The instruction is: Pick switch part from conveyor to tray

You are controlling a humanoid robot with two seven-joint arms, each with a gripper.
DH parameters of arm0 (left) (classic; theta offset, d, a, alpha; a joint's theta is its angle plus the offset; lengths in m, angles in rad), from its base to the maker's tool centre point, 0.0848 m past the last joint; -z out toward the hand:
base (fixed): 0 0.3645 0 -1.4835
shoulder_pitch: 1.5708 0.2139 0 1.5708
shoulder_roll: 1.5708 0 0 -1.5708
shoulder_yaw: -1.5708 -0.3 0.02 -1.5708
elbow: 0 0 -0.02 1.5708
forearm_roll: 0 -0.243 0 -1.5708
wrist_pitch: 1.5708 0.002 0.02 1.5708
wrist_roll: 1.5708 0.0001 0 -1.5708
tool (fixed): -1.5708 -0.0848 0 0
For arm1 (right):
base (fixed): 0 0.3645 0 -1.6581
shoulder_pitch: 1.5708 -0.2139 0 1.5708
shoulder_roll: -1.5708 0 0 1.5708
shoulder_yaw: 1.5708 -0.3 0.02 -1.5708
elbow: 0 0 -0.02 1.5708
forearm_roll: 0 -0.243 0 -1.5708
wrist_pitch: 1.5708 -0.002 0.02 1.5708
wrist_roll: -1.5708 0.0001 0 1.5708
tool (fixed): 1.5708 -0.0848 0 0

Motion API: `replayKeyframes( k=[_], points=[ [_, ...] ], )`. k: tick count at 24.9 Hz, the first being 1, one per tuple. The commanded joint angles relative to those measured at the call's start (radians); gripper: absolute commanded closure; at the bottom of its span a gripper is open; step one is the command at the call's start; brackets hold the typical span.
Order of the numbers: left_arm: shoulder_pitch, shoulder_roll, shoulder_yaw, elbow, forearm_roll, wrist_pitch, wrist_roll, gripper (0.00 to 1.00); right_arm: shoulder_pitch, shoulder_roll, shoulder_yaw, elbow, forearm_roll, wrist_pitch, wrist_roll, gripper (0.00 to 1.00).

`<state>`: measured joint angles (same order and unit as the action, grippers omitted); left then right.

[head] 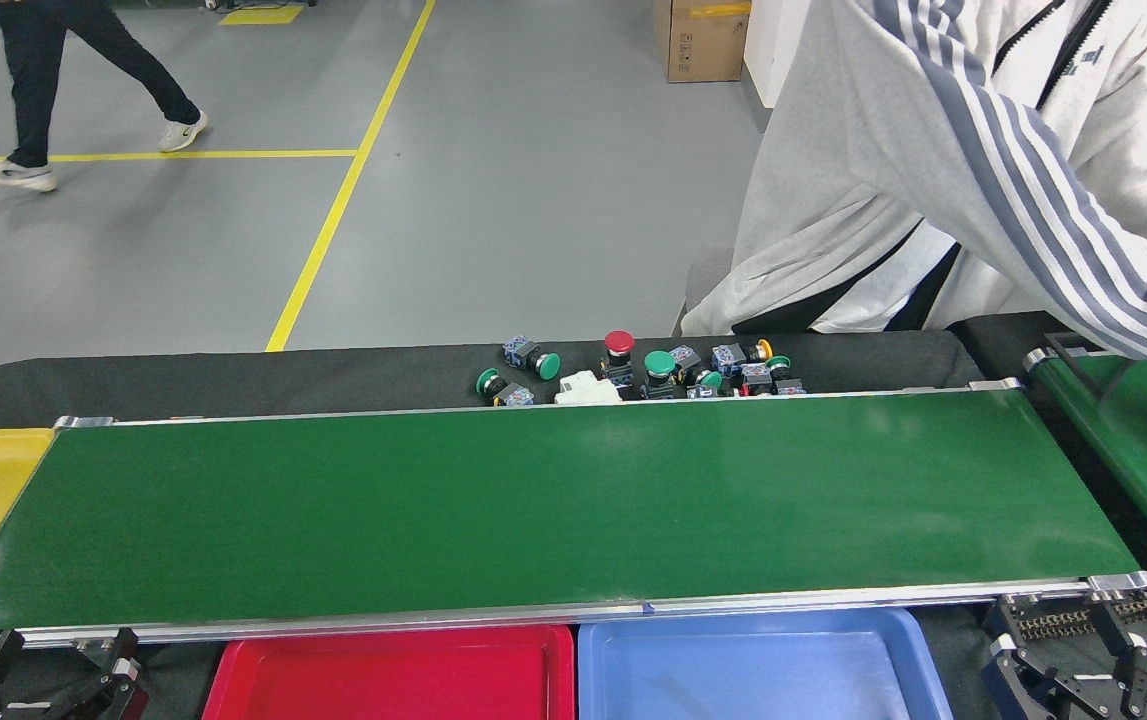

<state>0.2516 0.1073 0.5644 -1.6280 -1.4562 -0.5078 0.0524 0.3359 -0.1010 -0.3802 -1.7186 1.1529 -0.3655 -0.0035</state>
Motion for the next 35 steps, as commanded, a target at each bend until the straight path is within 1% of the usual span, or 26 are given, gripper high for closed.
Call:
replayKeyframes(
  k=[1, 3, 9, 15, 21, 29, 35],
  points=[
    [-0.002, 0.003, 0.006, -0.012, 0.003, 0.002, 0.007, 0.0, 0.015, 0.001, -0.003, -0.012, 0.001, 0.011, -0.003, 0.01],
    [-0.002, 0.005, 0.006, 0.0, 0.003, 0.003, 0.007, 0.0, 0.026, 0.001, -0.003, -0.015, 0.004, 0.01, -0.003, 0.01],
    [0.0, 0.006, 0.009, 0.0, 0.005, 0.002, 0.007, 0.0, 0.023, 0.007, -0.003, -0.016, 0.017, 0.01, -0.003, 0.01],
    [-0.002, 0.005, 0.011, -0.007, 0.008, 0.002, 0.007, 0.0, 0.02, -0.005, -0.003, -0.012, 0.017, -0.001, -0.003, 0.0],
    [-0.002, 0.006, 0.009, -0.009, 0.008, 0.0, 0.007, 0.0, 0.014, 0.015, -0.003, -0.012, 0.016, 0.01, -0.003, 0.0],
    [0.0, 0.006, 0.005, -0.009, 0.017, 0.0, 0.007, 0.0, 0.02, 0.014, -0.003, -0.01, 0.016, 0.03, 0.0, 0.0],
    [0.001, 0.009, 0.003, -0.009, 0.017, 0.0, 0.007, 0.0, 0.012, 0.007, -0.028, -0.009, 0.008, 0.03, 0.046, 0.0]
  ],
)
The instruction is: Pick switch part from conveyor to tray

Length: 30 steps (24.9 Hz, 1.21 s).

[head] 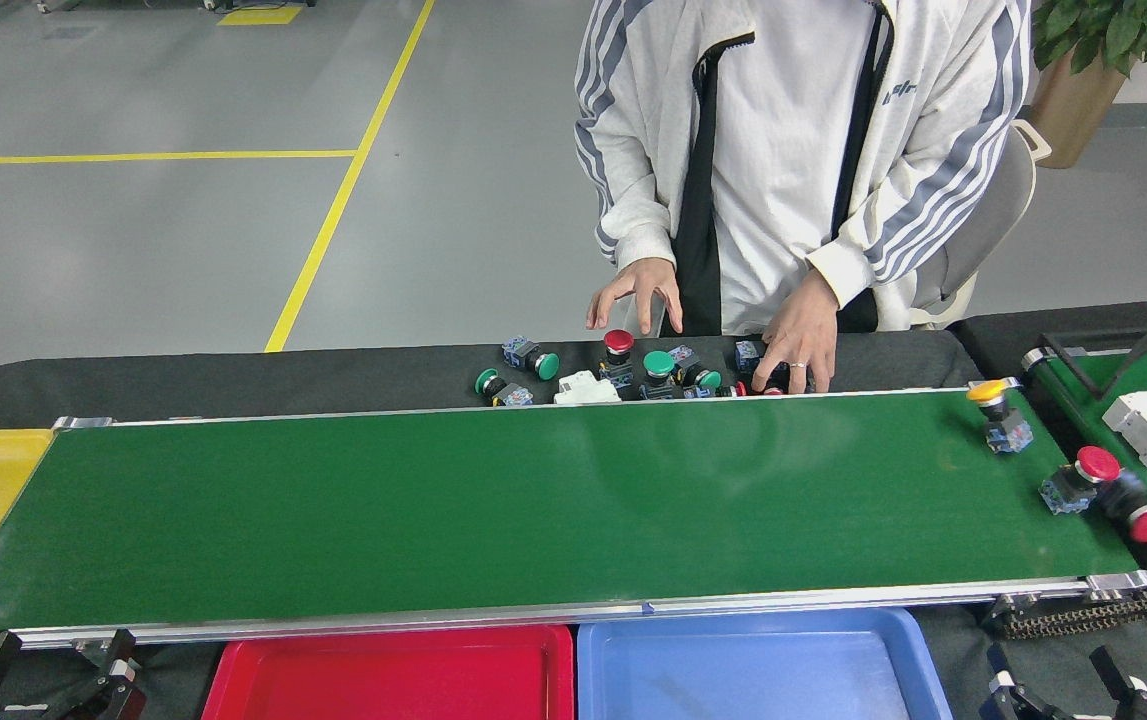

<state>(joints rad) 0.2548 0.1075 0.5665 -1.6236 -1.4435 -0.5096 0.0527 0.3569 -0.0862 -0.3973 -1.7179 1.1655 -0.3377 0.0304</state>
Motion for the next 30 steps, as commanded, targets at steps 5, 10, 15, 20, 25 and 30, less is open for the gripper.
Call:
replayKeyframes(
  k=[5, 10, 15, 20, 25, 30],
  points=[
    [-0.002, 0.009, 0.001, -0.015, 0.005, 0.0, 0.007, 0.0, -0.029, -0.012, -0.012, -0.006, -0.003, 0.003, 0.02, 0.01],
    [0.0, 0.008, 0.001, -0.015, 0.005, 0.0, 0.007, 0.0, -0.096, -0.015, -0.014, 0.004, -0.003, 0.005, 0.129, 0.01],
    [0.0, 0.009, -0.001, -0.016, 0.005, 0.0, 0.007, 0.0, -0.17, -0.072, -0.014, 0.067, -0.003, 0.062, 0.134, 0.01],
    [0.0, 0.009, -0.001, -0.015, 0.005, -0.001, 0.007, 0.0, -0.262, -0.124, -0.002, 0.158, 0.006, 0.062, 0.134, 0.01],
    [-0.002, 0.014, -0.001, -0.015, 0.005, -0.004, 0.007, 0.0, -0.282, -0.138, 0.046, 0.184, 0.01, 0.063, 0.134, 0.01],
    [-0.002, 0.015, 0.001, -0.015, 0.005, -0.004, 0.007, 0.0, -0.329, -0.139, 0.11, 0.239, 0.011, 0.062, 0.134, 0.01]
  ],
)
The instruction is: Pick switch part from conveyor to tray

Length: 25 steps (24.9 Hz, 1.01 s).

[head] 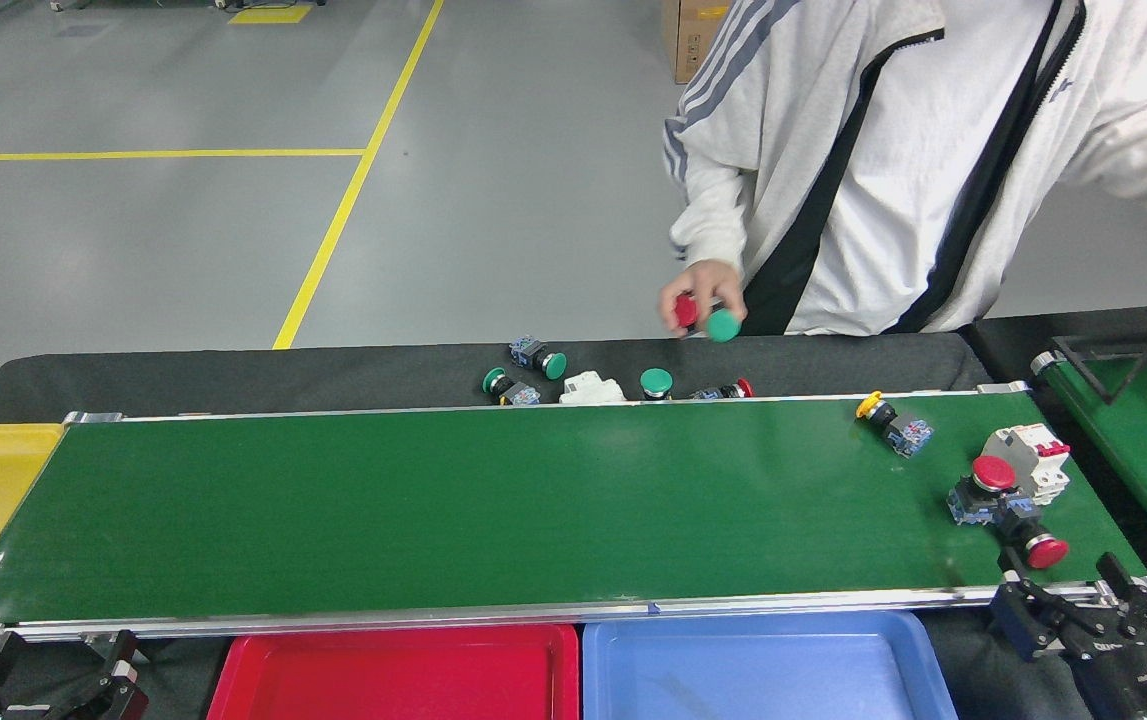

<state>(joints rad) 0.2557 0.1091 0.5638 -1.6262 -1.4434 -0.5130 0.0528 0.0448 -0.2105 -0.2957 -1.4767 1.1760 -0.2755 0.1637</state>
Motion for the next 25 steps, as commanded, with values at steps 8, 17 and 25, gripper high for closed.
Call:
replayKeyframes(
  k=[8, 17, 25],
  points=[
    [-0.003, 0.015, 0.004, -0.009, 0.005, -0.001, 0.009, 0.0, -0.034, -0.013, 0.087, 0.01, -0.003, -0.002, 0.02, 0.01],
    [-0.003, 0.017, 0.004, -0.004, 0.003, -0.001, 0.007, 0.0, -0.111, -0.026, 0.182, 0.062, -0.001, 0.001, 0.022, 0.01],
    [-0.013, 0.02, 0.004, 0.002, 0.001, -0.001, 0.007, 0.0, -0.187, -0.02, 0.293, 0.101, -0.003, 0.002, 0.062, 0.01]
  ],
)
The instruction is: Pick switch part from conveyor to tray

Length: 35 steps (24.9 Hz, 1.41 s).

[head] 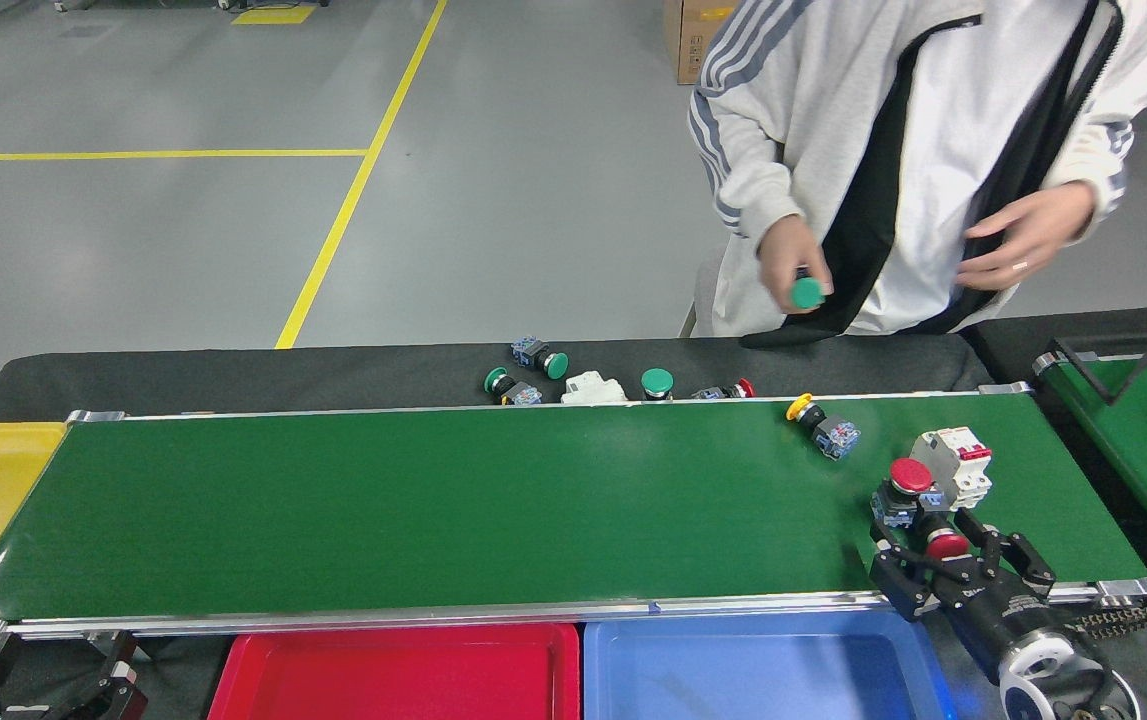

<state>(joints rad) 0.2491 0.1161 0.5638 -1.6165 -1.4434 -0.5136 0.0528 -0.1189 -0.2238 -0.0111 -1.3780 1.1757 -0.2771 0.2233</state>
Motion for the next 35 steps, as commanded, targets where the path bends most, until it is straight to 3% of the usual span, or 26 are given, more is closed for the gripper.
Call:
replayKeyframes(
  k=[1, 7, 8, 13, 16, 23, 26, 30, 31, 32, 33, 34, 35],
  points=[
    [-0.008, 0.013, 0.004, -0.008, 0.001, 0.0, 0.007, 0.0, -0.036, -0.002, 0.01, 0.013, -0.001, 0.004, 0.004, 0.01],
    [-0.025, 0.024, 0.002, 0.017, 0.0, 0.0, 0.007, 0.0, -0.133, 0.024, 0.092, 0.123, -0.002, 0.024, 0.004, 0.03],
    [-0.03, 0.028, 0.002, 0.026, 0.0, 0.0, 0.007, 0.0, -0.139, 0.029, 0.102, 0.128, -0.002, 0.025, 0.004, 0.11],
    [-0.036, 0.034, 0.004, 0.041, 0.0, 0.0, 0.007, 0.0, -0.143, 0.018, 0.143, 0.125, -0.011, -0.05, 0.001, 0.78],
    [-0.031, 0.034, 0.005, 0.041, 0.001, 0.0, 0.007, 0.0, -0.143, 0.023, 0.141, 0.12, -0.014, -0.1, 0.001, 0.97],
    [-0.031, 0.034, 0.007, 0.041, 0.003, 0.0, 0.007, 0.0, -0.134, 0.029, 0.152, 0.013, -0.01, -0.128, -0.001, 0.99],
    [-0.031, 0.034, 0.01, 0.041, 0.003, 0.0, 0.007, 0.0, -0.13, 0.046, 0.263, -0.069, -0.004, -0.162, 0.001, 0.99],
    [-0.033, 0.034, 0.01, 0.038, 0.005, 0.0, 0.007, 0.0, -0.136, 0.052, 0.457, -0.162, 0.012, -0.214, -0.004, 0.92],
    [-0.033, 0.034, 0.008, 0.038, 0.005, 0.0, 0.007, 0.0, -0.136, 0.064, 0.505, -0.164, 0.033, -0.231, -0.005, 0.83],
    [-0.031, 0.033, 0.008, 0.035, 0.005, 0.0, 0.007, 0.0, -0.137, 0.081, 0.542, -0.164, 0.059, -0.241, -0.01, 0.63],
    [-0.031, 0.033, 0.007, 0.032, 0.006, 0.0, 0.007, 0.0, -0.137, 0.112, 0.58, -0.157, 0.101, -0.24, -0.016, 0.24],
    [-0.031, 0.033, 0.005, 0.03, 0.006, 0.0, 0.007, 0.0, -0.134, 0.144, 0.602, -0.147, 0.134, -0.241, -0.024, 0.04],
    [-0.031, 0.033, 0.004, 0.03, 0.006, 0.0, 0.007, 0.0, -0.131, 0.175, 0.618, -0.125, 0.162, -0.249, -0.042, 0.0]
  ],
)
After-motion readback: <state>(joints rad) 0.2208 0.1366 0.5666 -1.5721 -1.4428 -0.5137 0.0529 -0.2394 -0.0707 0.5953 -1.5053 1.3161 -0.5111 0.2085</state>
